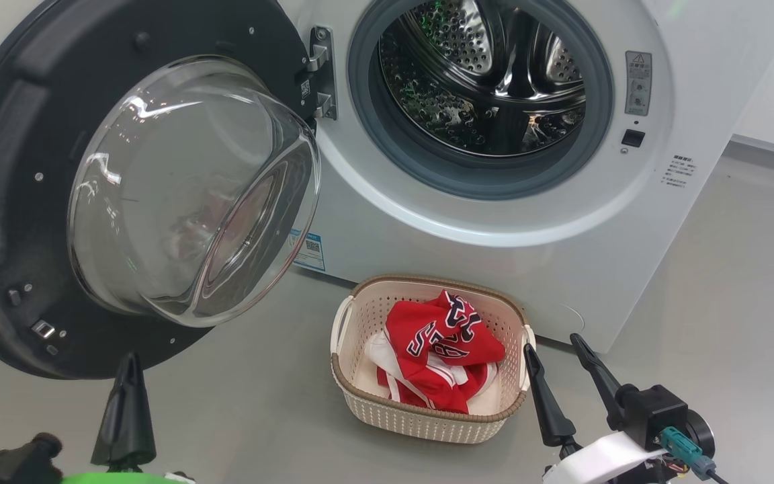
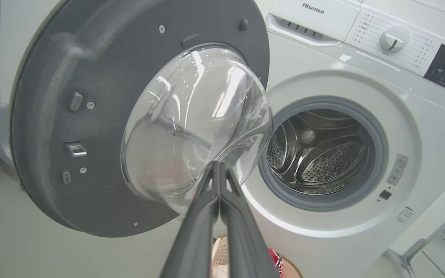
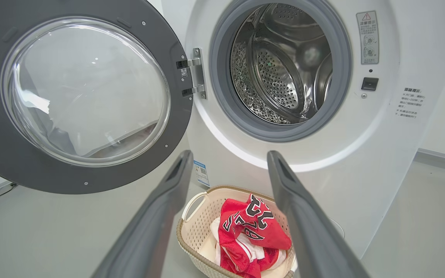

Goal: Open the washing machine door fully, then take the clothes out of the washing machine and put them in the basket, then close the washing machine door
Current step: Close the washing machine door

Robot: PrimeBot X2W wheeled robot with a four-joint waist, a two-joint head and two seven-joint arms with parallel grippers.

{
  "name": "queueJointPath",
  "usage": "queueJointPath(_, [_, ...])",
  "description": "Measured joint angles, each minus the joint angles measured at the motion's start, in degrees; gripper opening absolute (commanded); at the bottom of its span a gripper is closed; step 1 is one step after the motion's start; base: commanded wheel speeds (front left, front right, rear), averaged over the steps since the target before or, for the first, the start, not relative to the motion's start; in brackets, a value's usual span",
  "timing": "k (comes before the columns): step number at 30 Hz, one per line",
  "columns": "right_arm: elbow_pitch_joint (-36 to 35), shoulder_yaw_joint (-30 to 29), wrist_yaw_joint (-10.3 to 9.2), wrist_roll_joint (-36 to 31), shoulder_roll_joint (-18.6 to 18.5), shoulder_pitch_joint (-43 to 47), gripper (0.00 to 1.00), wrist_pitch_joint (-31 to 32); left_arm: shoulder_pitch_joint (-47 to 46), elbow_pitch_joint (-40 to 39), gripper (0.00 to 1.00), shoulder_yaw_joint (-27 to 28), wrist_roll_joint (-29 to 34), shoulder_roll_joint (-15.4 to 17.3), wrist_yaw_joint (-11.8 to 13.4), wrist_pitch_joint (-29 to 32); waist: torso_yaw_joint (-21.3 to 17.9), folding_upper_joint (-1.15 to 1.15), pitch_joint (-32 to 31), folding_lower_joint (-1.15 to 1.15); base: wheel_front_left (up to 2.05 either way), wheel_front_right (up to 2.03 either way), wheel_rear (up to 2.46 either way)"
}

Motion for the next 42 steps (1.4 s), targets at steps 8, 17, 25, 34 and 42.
queueJointPath(8, [-0.11, 0.04, -0.26, 0.0, -0.05, 0.0, 1.0, 0.01, -0.42, -5.46, 0.0, 4.17, -25.24, -0.01, -4.31, -0.19, 0.24, 0.0, 0.53, 0.0, 0.0, 0.0, 0.0])
queueJointPath(17, [-1.23, 0.16, -0.46, -0.09, -0.24, -0.07, 1.0, 0.58, -4.21, -11.45, 0.0, 11.33, -41.83, -0.14, -5.5, -1.36, 0.39, 0.0, 2.02, 0.0, 0.0, 0.0, 0.0])
queueJointPath(25, [-2.47, -0.1, -0.96, -0.62, -0.78, -0.88, 1.0, 1.02, -7.76, -11.66, 0.0, 23.48, -46.33, 2.91, -5.44, -1.38, 0.55, 0.0, 4.15, 0.0, 0.0, 0.0, 0.0])
queueJointPath(34, [-3.08, -0.29, -0.97, -0.93, -1.26, -1.93, 1.0, 1.09, -12.38, -1.49, 0.0, 31.34, -55.23, 11.9, -2.41, 4.66, 1.13, 0.0, 5.5, 0.0, 0.0, 0.0, 0.0])
queueJointPath(42, [-3.63, 0.15, -1.0, -1.11, -1.47, -2.37, 1.0, 1.72, -16.39, 8.61, 0.0, 33.23, -60.98, 17.09, 1.13, 10.96, 1.26, 0.0, 6.44, 0.0, 0.0, 0.0, 0.0])
